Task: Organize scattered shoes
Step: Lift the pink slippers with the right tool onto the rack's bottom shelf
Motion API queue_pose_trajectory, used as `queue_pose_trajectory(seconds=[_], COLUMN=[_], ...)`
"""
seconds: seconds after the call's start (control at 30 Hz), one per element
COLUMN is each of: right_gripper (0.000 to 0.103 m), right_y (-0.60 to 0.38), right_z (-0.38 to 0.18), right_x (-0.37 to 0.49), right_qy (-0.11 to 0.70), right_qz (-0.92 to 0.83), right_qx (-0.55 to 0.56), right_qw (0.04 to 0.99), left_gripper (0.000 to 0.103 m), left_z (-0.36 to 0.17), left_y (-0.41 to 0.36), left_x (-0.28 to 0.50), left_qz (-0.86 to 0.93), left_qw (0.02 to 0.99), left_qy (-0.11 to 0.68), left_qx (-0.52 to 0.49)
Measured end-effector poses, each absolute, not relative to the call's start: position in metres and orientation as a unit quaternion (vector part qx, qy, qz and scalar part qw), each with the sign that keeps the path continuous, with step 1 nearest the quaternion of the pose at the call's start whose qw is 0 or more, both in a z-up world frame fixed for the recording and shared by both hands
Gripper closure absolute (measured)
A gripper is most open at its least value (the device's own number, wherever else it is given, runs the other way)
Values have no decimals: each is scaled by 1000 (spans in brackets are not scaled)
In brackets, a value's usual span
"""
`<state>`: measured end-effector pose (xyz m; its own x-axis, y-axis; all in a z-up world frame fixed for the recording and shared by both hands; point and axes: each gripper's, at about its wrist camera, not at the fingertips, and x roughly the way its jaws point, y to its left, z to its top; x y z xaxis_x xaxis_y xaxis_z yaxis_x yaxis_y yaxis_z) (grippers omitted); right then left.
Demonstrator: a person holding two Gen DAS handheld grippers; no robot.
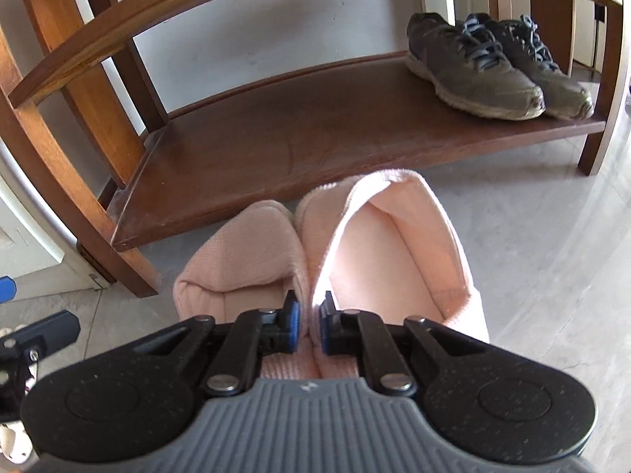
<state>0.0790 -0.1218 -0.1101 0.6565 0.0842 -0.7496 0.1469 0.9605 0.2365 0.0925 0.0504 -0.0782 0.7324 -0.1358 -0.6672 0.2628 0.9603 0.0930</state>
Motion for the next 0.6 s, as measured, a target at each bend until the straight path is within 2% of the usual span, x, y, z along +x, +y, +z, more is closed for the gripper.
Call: queue_pose_trajectory(seconds=[0.6], right_gripper=[92], right_y=[-165], right_z=[-65], right_x=[86], right_qy=[343], right_qz=[-44], right_qx=[143], right_qw=[927], left_gripper=[1], left_z=[-66], left_y=[38], left_x=[89], left_qz=[-106], left_qw=[931], left_qy=[339], left_qx=[86])
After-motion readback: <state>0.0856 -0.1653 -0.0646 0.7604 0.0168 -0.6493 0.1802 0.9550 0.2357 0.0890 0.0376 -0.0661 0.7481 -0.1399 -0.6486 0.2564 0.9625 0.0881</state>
